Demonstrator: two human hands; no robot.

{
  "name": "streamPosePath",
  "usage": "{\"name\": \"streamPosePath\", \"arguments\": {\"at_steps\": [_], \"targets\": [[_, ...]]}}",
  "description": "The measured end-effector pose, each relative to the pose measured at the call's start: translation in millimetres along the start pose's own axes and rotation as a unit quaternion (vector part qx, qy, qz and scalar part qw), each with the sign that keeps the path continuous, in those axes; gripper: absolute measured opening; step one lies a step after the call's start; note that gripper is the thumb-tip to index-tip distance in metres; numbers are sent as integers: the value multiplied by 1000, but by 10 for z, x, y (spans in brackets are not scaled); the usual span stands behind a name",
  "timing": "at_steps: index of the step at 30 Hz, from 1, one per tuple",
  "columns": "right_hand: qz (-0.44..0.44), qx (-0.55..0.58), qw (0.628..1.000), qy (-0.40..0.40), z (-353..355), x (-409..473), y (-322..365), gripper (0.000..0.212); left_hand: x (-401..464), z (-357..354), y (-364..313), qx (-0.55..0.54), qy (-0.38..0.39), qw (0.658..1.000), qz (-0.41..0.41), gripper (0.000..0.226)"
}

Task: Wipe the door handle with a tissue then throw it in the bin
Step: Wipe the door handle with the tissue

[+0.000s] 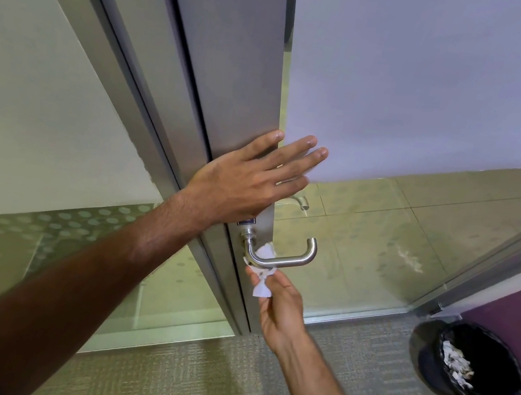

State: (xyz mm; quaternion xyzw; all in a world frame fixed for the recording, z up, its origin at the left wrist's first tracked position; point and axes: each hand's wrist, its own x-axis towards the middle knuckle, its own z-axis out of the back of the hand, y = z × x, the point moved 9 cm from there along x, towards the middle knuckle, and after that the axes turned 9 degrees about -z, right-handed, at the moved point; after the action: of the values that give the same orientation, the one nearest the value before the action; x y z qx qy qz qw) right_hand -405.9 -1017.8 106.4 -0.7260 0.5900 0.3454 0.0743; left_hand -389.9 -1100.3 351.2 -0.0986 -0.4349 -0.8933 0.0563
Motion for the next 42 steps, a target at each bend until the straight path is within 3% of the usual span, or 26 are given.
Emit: {"name": "streamPosePath", "arguments": {"at_steps": [7, 14, 16, 19, 21, 23, 24, 25, 27, 28, 29, 33, 38, 40, 42], "targets": [[-94, 157, 982, 53, -302, 290, -217, 44, -5, 18, 4, 1, 1, 1000, -1, 38], [-93, 107, 989, 43, -16, 174, -133, 34, -7, 27, -10, 6, 14, 1000, -9, 41], [-91, 98, 991, 23, 189, 109, 27, 28, -1, 33, -9, 7, 11, 1000, -7, 41], [-61, 108, 992, -9, 541, 26, 544, 35, 11, 51, 1, 10, 5, 1000, -2, 40], [-1, 34, 998, -55, 681, -26, 998, 28, 5, 42, -5, 11, 10, 1000, -3, 43], [84, -141, 982, -96, 629, -68, 1456, 25, -8, 28, -6, 12, 13, 1000, -1, 46], [140, -272, 945, -112, 505, -119, 1669, 25, -8, 34, 1, 14, 11, 1000, 1, 46], [205, -425, 871, -135, 332, -161, 1845, 24, -7, 37, 9, 16, 11, 1000, 2, 45], [305, -679, 646, -170, -53, -214, 1991, 22, -2, 45, 14, 18, 8, 1000, 2, 44], [318, -729, 583, -162, -199, -196, 1963, 23, -2, 47, 11, 18, 8, 1000, -1, 44], [315, -747, 570, -133, -310, -166, 1894, 25, 1, 46, 1, 18, 8, 1000, -4, 43], [268, -786, 553, -69, -491, 5, 1707, 33, -1, 37, -6, 19, 6, 1000, -4, 41], [195, -792, 576, -53, -503, 150, 1701, 28, 6, 32, -9, 17, 7, 1000, -5, 41], [159, -767, 621, -24, -455, 173, 1677, 26, 0, 32, 0, 15, 5, 1000, -4, 40], [122, -675, 727, -7, -357, 188, 1644, 27, -41, 44, 34, 19, 8, 1000, 0, 40]]}}
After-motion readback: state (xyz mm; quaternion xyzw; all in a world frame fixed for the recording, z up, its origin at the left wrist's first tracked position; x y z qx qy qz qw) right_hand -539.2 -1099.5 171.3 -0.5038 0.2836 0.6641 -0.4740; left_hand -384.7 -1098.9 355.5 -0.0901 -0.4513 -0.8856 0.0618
